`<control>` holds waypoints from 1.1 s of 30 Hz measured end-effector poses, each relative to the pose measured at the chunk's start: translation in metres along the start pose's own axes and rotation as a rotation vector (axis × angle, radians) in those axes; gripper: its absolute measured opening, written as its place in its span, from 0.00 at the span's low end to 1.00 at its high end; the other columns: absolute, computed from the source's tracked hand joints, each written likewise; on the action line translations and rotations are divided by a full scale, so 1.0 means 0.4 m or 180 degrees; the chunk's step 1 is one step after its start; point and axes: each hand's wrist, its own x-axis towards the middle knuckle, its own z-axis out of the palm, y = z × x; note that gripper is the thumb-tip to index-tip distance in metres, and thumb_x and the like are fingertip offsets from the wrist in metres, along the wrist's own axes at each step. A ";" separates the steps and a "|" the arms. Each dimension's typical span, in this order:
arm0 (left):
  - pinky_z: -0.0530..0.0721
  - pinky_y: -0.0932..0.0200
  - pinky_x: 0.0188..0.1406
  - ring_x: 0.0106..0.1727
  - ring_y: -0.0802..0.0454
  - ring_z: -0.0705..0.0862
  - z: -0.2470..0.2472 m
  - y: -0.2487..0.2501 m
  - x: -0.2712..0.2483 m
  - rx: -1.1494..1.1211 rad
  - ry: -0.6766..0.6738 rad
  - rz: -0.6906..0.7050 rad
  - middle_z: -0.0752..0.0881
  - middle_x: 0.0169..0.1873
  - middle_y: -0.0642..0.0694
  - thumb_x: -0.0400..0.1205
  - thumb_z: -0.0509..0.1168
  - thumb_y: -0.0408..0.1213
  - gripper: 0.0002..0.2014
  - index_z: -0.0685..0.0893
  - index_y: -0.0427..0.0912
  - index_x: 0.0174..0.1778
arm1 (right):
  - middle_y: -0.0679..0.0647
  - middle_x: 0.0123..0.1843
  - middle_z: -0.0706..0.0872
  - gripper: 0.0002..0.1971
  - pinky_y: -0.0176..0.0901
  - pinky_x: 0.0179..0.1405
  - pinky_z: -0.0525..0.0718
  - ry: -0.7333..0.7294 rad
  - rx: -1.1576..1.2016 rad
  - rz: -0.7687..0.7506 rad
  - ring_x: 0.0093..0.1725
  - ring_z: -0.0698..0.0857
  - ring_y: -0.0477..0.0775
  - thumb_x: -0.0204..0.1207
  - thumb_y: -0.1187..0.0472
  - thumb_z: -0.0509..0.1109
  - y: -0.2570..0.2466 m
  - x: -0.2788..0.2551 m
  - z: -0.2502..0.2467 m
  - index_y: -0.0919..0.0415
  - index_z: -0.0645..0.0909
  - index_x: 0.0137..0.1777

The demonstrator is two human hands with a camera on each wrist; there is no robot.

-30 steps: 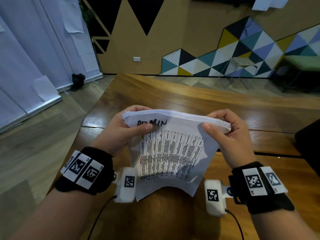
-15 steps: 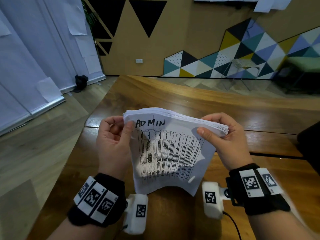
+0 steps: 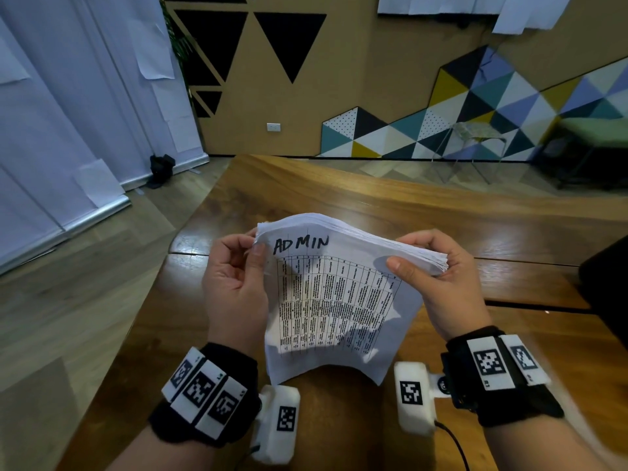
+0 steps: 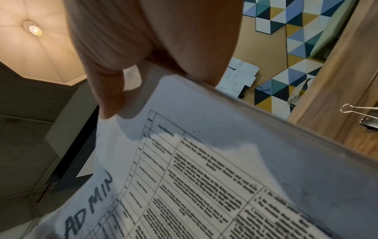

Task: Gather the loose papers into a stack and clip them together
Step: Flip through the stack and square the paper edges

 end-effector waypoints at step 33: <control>0.84 0.56 0.52 0.49 0.53 0.86 -0.041 0.138 0.138 0.2831 -0.1923 0.1713 0.88 0.49 0.54 0.71 0.77 0.39 0.19 0.83 0.47 0.57 | 0.52 0.37 0.89 0.06 0.49 0.39 0.88 -0.0657 -0.2307 0.0211 0.38 0.89 0.49 0.79 0.54 0.68 0.043 0.003 0.035 0.53 0.83 0.42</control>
